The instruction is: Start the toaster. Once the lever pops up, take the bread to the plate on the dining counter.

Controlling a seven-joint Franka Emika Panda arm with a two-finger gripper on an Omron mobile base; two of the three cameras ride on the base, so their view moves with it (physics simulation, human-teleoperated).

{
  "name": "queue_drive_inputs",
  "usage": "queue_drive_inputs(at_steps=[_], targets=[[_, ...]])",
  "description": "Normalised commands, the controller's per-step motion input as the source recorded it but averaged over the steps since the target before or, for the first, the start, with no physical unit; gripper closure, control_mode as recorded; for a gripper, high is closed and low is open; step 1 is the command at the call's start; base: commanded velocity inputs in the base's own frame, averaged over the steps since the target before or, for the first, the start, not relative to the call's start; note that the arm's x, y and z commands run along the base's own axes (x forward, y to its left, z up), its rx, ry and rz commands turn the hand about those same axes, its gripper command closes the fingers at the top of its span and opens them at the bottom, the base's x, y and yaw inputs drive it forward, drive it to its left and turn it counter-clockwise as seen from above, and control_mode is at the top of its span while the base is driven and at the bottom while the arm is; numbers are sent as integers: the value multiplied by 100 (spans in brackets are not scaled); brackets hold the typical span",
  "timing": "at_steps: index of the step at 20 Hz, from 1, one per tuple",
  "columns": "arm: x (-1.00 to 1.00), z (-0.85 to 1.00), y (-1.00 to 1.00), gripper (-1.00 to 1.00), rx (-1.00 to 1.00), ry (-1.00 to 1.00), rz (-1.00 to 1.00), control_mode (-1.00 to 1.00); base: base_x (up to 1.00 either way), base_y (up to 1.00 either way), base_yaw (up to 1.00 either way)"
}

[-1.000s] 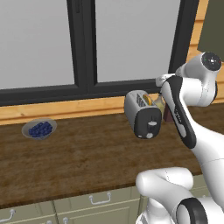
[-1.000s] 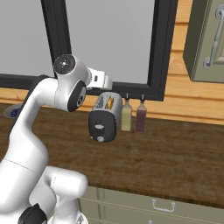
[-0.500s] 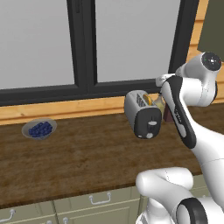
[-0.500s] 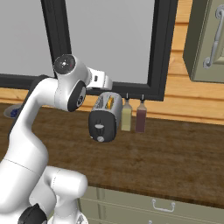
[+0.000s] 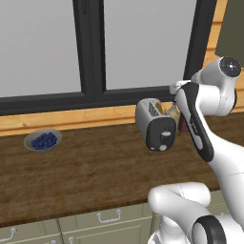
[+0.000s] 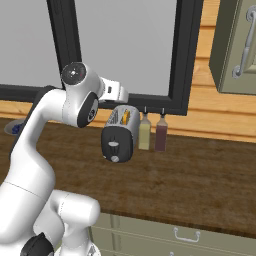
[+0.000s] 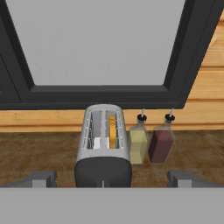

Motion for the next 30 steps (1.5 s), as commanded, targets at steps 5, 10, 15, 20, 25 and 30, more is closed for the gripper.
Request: queue_drive_inputs(at_steps=[5, 10, 15, 20, 25, 30], targets=[[0, 0, 0, -100, 0, 0, 0, -100, 0, 0, 0], [0, 0, 0, -100, 0, 0, 0, -100, 0, 0, 0], [0, 0, 0, -100, 0, 0, 0, -100, 0, 0, 0], [-1, 0, 0, -100, 0, 0, 0, -100, 0, 0, 0], [-15, -29, 0, -100, 0, 0, 0, -100, 0, 0, 0], [-12, -44, 0, -100, 0, 0, 0, -100, 0, 0, 0]])
